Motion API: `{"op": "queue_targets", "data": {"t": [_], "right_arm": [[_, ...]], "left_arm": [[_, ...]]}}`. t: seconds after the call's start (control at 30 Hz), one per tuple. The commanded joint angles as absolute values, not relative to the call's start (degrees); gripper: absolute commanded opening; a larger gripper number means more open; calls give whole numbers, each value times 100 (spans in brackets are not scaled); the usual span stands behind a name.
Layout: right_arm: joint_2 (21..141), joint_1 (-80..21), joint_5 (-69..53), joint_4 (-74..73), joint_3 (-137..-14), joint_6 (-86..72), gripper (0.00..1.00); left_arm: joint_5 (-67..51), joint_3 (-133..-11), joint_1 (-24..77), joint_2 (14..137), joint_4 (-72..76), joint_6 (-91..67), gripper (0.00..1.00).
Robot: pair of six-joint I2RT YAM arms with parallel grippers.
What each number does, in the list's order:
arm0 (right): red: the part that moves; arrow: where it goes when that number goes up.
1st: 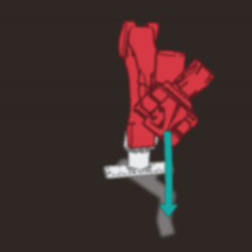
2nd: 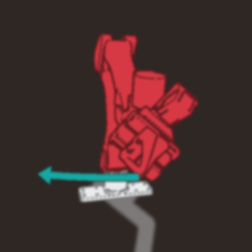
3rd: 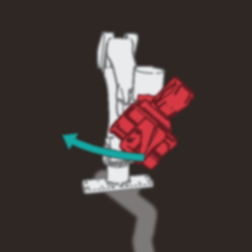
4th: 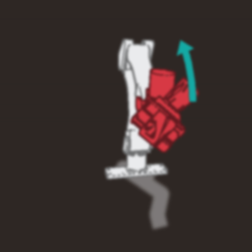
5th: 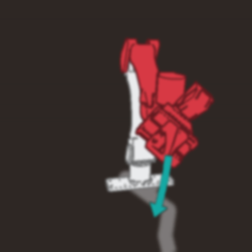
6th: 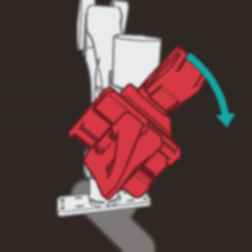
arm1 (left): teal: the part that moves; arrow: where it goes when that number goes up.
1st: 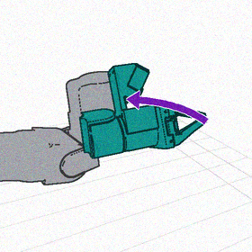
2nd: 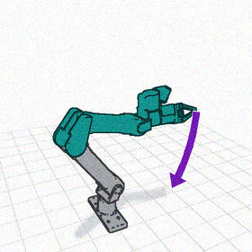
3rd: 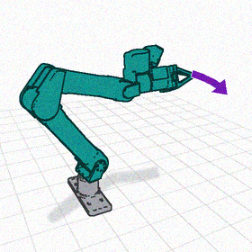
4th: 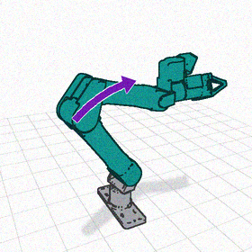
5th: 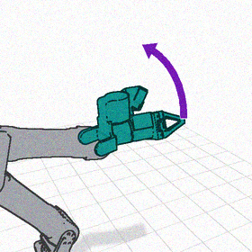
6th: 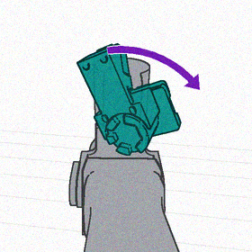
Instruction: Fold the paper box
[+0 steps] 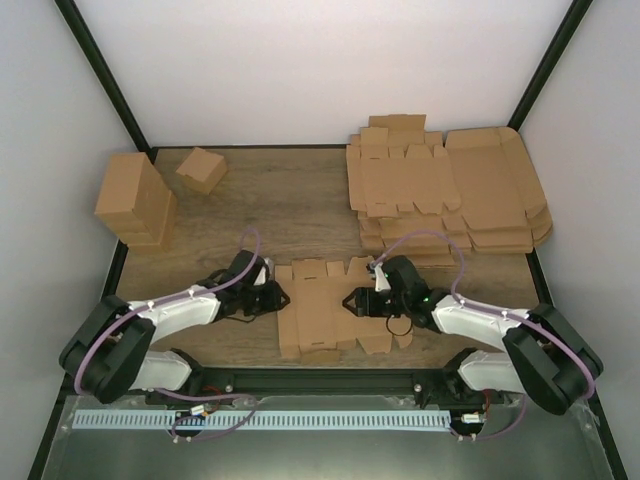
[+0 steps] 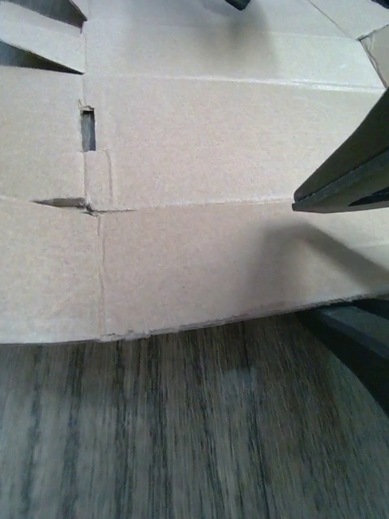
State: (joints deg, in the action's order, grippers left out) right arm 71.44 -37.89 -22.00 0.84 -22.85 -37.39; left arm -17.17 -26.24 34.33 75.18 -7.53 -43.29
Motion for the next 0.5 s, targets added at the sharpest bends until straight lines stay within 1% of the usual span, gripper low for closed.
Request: {"op": "queue_targets", "data": {"t": [0.0,0.07,0.1,0.17,0.23,0.3,0.37,0.47], "right_arm": [[6908,-3609,-2436,511,-2113,-3944,61],[6810,-3561,-2459,515,-2035,-3970,61],[6755,-3542,-2453,512,-1996,-3972,61],[6621,-3525,-2351,369,-1997,-3956,61],[6364,-3524,-2204,203,-2020,-3902,61],[6018,-3529,-2051,45,-2056,-3781,62],[5763,-3527,-1890,-146,-2166,-3459,65],[5719,-3525,-1701,-485,-2417,-2969,68]], "left_arm": [[-2084,-2822,3428,7799,-591,-4229,22],[-2081,-2979,3428,7902,-735,-4142,7],[-2029,-3085,3428,7938,-877,-4055,4],[-1759,-3431,3428,8004,-1546,-3623,4],[-1046,-4016,3428,8066,-2393,-3204,4],[-606,-4530,3434,8134,-3111,-2822,4],[-473,-4978,3443,8222,-3643,-2488,4],[-416,-5529,3582,8334,-4148,-2106,4]]}}
